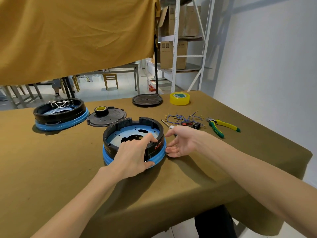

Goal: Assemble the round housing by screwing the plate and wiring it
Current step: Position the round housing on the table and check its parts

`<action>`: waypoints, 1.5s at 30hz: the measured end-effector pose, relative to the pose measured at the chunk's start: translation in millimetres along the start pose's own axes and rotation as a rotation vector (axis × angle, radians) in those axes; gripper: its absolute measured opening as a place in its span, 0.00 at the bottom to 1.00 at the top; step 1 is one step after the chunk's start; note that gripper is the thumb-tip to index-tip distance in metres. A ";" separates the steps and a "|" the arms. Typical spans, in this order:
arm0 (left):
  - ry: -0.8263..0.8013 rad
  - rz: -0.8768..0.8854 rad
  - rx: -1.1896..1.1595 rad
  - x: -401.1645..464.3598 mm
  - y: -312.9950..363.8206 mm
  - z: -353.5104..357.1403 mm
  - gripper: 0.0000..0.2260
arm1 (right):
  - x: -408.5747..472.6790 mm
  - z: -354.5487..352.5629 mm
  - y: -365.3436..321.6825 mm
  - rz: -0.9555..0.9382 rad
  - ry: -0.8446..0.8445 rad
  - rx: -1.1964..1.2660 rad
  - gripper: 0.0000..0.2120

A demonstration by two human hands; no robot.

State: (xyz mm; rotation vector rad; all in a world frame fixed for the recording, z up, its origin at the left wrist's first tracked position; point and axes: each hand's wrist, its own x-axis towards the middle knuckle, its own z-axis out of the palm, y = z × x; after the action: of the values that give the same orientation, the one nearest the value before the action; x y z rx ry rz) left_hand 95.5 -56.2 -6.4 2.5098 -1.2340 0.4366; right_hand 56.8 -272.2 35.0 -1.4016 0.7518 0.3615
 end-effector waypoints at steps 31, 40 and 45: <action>0.320 -0.201 -0.321 38.8 -15.1 -90.1 0.41 | -43.5 33.0 -67.4 -0.379 -0.284 0.491 0.12; 0.343 -0.610 -1.086 51.5 -18.6 -109.2 0.11 | -67.2 36.6 -85.4 -0.643 -0.397 0.327 0.13; 0.391 -0.789 -1.197 37.9 -38.2 -99.3 0.05 | -51.6 40.8 -64.9 -0.912 -0.012 -0.121 0.14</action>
State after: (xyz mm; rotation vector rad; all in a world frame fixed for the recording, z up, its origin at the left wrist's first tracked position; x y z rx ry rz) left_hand 135.0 -20.8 93.3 1.5196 -0.1279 -0.0490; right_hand 71.7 -233.2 117.5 -1.6974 0.0273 -0.3043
